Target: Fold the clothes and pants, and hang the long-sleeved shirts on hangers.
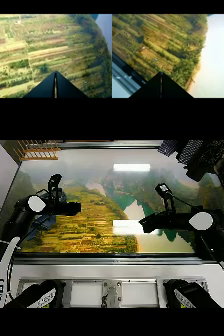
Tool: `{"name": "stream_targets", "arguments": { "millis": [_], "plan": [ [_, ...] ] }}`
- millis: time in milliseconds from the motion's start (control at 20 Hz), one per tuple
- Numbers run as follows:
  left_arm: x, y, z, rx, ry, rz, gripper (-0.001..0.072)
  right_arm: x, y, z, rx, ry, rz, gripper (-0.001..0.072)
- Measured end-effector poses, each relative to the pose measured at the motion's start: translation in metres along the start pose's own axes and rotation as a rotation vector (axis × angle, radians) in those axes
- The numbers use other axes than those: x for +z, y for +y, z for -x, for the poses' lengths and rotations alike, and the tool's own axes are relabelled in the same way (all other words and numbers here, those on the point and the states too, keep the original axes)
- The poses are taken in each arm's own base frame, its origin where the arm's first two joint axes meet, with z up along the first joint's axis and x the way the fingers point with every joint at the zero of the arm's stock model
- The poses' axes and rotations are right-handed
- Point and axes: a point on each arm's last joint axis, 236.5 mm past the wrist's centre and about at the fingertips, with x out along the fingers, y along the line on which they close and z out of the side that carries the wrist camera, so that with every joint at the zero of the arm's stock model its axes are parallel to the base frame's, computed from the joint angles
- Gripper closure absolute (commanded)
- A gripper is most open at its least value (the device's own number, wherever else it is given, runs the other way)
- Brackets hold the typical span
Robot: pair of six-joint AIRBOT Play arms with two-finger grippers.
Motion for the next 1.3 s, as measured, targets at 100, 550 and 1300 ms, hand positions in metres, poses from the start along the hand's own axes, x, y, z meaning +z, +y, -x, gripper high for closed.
{"name": "stream_targets", "arguments": {
  "millis": [100,550,1300],
  "plan": [
    [0.000,0.000,0.000,0.000,0.000,0.000,0.0674,0.000,0.000,0.000,0.000,0.000,0.000,0.0673],
    [0.000,0.000,0.000,0.000,0.000,0.000,0.0674,0.000,0.000,0.000,0.000,0.000,0.000,0.0673],
    [0.022,0.182,0.063,0.456,-0.079,0.076,0.0020,0.000,0.000,0.000,0.000,0.000,0.000,0.0673]
  ]
}}
